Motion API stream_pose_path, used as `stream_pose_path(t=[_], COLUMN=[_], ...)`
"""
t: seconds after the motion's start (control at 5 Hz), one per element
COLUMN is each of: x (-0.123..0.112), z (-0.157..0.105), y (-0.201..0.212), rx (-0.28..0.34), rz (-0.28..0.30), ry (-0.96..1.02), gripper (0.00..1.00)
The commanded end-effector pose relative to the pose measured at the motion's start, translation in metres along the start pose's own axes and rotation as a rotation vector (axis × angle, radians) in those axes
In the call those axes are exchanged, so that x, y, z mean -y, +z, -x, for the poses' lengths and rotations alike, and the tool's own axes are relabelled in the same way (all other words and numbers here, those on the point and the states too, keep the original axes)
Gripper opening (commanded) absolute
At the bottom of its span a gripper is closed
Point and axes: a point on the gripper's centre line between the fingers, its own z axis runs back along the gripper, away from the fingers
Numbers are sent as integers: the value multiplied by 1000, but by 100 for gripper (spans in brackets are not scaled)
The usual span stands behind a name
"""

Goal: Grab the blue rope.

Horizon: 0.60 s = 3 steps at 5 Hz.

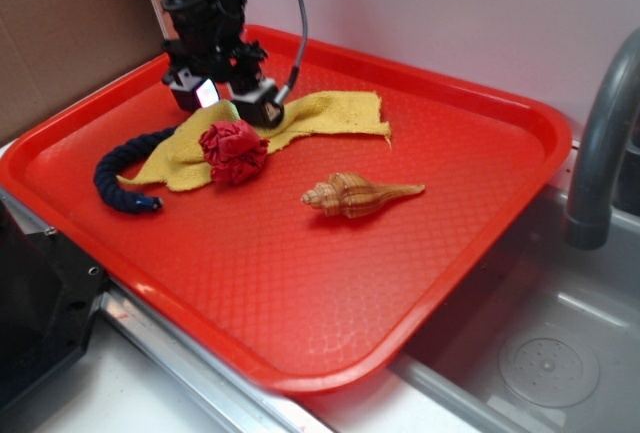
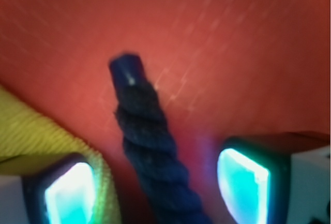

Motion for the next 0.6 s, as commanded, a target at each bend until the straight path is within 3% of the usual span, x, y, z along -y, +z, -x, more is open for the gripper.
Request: stream_pose_path(t=[0.0,0.2,0.4], x=[-15,-17,-28], z=[-7,-10,-14], y=[3,52,68], rx=[4,110,132], rz=[-23,6,32], ry=[52,104,166], gripper=[100,100,100])
